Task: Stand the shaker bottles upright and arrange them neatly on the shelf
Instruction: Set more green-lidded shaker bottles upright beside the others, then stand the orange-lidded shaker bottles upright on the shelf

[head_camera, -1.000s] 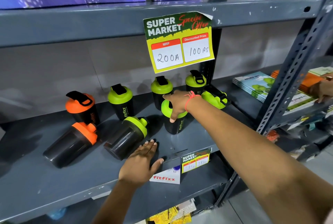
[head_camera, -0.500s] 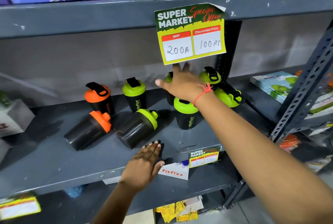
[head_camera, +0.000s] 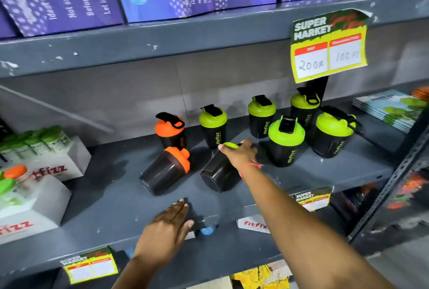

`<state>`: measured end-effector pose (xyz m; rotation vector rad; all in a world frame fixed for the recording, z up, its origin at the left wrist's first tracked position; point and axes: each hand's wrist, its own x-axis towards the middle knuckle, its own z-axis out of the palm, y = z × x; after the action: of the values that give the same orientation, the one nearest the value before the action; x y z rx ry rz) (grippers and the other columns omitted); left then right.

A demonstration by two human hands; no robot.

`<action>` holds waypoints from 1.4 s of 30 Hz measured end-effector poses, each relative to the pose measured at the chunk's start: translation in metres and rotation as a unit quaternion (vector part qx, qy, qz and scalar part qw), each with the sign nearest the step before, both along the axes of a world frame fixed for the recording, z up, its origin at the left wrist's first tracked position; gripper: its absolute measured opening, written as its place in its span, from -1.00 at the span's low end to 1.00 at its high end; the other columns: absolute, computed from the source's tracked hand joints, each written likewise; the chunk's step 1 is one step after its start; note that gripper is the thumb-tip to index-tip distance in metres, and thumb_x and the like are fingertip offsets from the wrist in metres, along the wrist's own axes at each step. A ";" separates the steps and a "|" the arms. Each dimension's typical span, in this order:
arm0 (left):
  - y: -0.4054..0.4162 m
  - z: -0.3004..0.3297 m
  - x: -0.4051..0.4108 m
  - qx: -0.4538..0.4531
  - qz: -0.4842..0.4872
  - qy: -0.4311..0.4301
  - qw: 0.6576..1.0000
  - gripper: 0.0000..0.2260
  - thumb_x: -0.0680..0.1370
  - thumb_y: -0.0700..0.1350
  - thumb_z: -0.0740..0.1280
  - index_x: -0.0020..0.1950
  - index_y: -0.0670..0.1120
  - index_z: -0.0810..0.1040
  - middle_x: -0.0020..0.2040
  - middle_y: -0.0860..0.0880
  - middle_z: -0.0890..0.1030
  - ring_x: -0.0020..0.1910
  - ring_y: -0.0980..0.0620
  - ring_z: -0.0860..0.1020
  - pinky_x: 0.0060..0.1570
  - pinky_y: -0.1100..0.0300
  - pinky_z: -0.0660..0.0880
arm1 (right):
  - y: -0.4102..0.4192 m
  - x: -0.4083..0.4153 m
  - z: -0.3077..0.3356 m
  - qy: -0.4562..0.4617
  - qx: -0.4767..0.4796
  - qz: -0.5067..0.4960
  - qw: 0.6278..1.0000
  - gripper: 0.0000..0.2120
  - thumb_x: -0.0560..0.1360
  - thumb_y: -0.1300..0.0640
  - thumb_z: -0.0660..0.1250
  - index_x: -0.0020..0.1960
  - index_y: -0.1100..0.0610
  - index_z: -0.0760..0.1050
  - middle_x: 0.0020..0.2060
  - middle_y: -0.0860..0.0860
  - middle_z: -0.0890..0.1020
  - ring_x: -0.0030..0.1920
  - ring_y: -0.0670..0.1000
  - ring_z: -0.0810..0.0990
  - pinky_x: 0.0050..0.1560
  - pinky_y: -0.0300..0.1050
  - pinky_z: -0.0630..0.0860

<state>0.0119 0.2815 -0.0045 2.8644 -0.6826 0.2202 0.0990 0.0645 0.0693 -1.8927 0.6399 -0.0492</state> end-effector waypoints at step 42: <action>-0.001 -0.018 0.050 -0.082 -0.082 0.023 0.993 -0.14 0.40 0.41 -0.32 0.34 -0.11 0.38 0.36 -0.09 0.40 0.34 -0.01 0.32 0.29 0.17 0.06 | -0.003 0.003 0.095 0.076 -0.550 0.368 0.746 -0.24 0.33 -0.11 0.43 0.45 -0.06 0.20 0.43 0.09 0.25 0.40 0.18 0.21 0.36 0.06 0.34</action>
<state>0.0615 0.2807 -0.0225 2.6325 -0.8448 0.1762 0.1019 0.0617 0.1640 -3.2147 -0.2010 0.3109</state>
